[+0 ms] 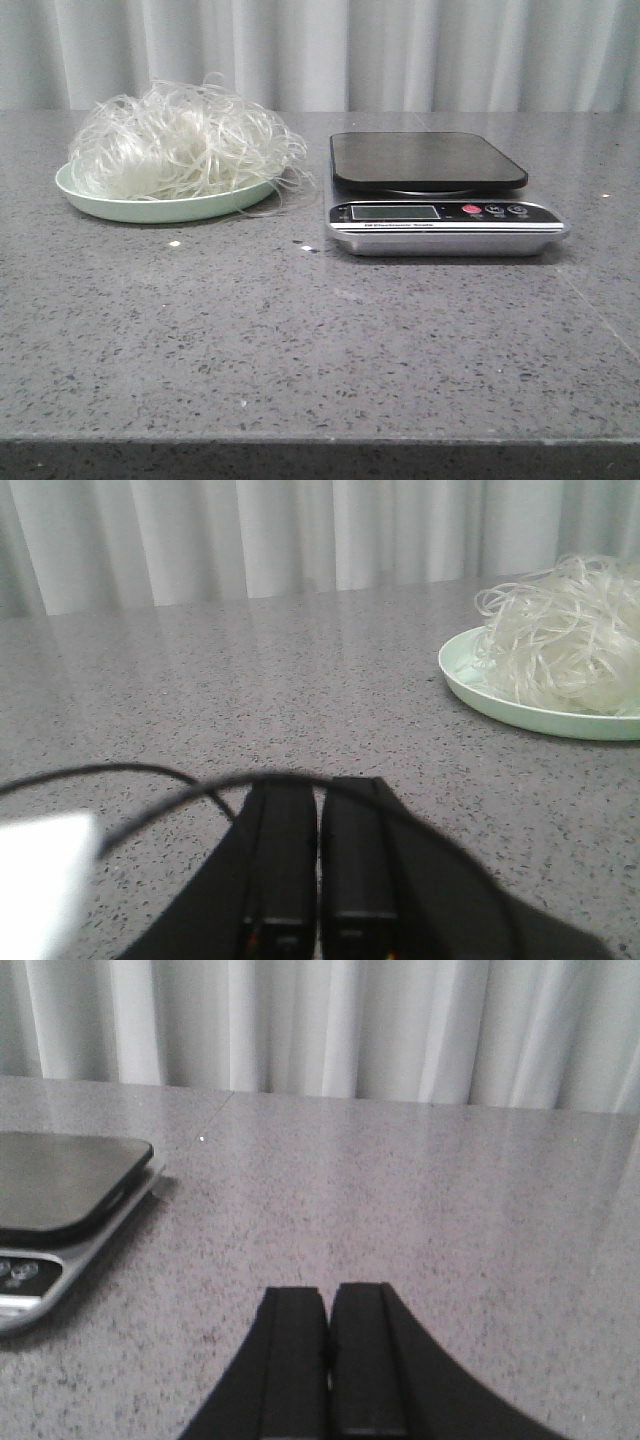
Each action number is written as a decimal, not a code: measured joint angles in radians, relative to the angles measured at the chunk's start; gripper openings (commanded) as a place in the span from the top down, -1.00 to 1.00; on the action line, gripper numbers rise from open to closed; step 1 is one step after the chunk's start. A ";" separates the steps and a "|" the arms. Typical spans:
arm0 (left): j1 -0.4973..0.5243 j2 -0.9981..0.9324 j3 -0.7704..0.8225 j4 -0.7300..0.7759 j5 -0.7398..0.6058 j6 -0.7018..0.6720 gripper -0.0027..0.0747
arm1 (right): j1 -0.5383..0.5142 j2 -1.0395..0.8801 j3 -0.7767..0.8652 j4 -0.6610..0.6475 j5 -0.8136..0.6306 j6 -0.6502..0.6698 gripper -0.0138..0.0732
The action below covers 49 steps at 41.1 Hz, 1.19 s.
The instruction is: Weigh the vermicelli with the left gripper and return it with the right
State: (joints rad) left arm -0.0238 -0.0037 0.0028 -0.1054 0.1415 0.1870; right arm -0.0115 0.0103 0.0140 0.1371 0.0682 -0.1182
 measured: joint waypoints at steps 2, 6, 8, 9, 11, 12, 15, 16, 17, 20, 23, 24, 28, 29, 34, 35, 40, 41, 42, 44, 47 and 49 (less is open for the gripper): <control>0.000 0.000 0.000 0.000 0.000 0.000 0.58 | -0.002 -0.013 0.010 -0.004 0.008 0.010 0.33; 0.000 0.000 0.000 0.000 0.000 0.000 0.58 | -0.008 -0.020 0.015 -0.028 0.026 0.024 0.33; 0.000 0.000 0.000 0.000 0.000 0.000 0.58 | -0.008 -0.021 0.015 -0.042 0.025 0.028 0.33; 0.000 0.000 0.000 0.000 0.000 0.000 0.58 | -0.008 -0.021 0.015 -0.044 0.025 0.032 0.33; 0.000 0.000 0.000 0.000 0.000 0.000 0.58 | -0.008 -0.021 0.015 -0.049 0.025 0.037 0.33; 0.000 0.000 0.000 0.000 0.000 0.000 0.58 | -0.008 -0.021 0.015 -0.051 0.025 0.040 0.33; 0.000 0.000 0.000 0.000 0.000 0.000 0.58 | -0.008 -0.021 0.015 -0.051 0.025 0.047 0.33; 0.000 0.000 0.000 0.000 0.000 0.000 0.58 | -0.008 -0.021 0.015 -0.052 0.025 0.048 0.33; 0.000 0.000 0.000 0.000 0.000 0.000 0.58 | -0.008 -0.021 0.015 -0.051 0.025 0.051 0.33; 0.000 0.000 0.000 0.000 0.000 0.000 0.58 | -0.008 -0.021 0.015 -0.051 0.025 0.053 0.33; 0.000 0.000 0.000 0.000 0.000 0.000 0.58 | -0.008 -0.021 0.015 -0.051 0.025 0.055 0.33; 0.000 0.000 0.000 0.000 0.000 0.000 0.58 | -0.008 -0.021 0.015 -0.051 0.025 0.054 0.33; 0.000 0.000 0.000 0.000 0.000 0.000 0.58 | -0.008 -0.021 0.015 -0.051 0.025 0.054 0.33; 0.000 0.000 0.000 0.000 0.000 0.000 0.58 | -0.008 -0.021 0.015 -0.051 0.025 0.054 0.33; 0.000 0.000 0.000 0.000 0.000 0.000 0.58 | -0.008 -0.021 0.015 -0.051 0.025 0.054 0.33; 0.000 0.000 0.000 0.000 0.000 0.000 0.58 | -0.008 -0.021 0.015 -0.051 0.025 0.054 0.33; 0.000 0.000 0.000 0.000 0.000 0.000 0.58 | -0.008 -0.021 0.015 -0.051 0.025 0.054 0.33; 0.000 0.000 0.000 0.000 0.000 0.000 0.58 | -0.008 -0.021 0.015 -0.051 0.025 0.054 0.33; 0.000 0.000 0.000 0.000 0.000 0.000 0.58 | -0.008 -0.021 0.015 -0.051 0.025 0.054 0.33; 0.000 0.000 0.000 0.000 0.000 0.000 0.58 | -0.008 -0.021 0.015 -0.051 0.025 0.054 0.33; 0.000 0.000 0.000 0.000 0.000 0.000 0.58 | -0.008 -0.021 0.015 -0.051 0.025 0.055 0.33; 0.000 0.000 0.000 0.000 0.000 0.000 0.58 | -0.008 -0.021 0.015 -0.051 0.025 0.055 0.33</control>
State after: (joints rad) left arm -0.0238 -0.0037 0.0028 -0.1054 0.1415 0.1870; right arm -0.0199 -0.0110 0.0287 0.0858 0.0935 -0.0630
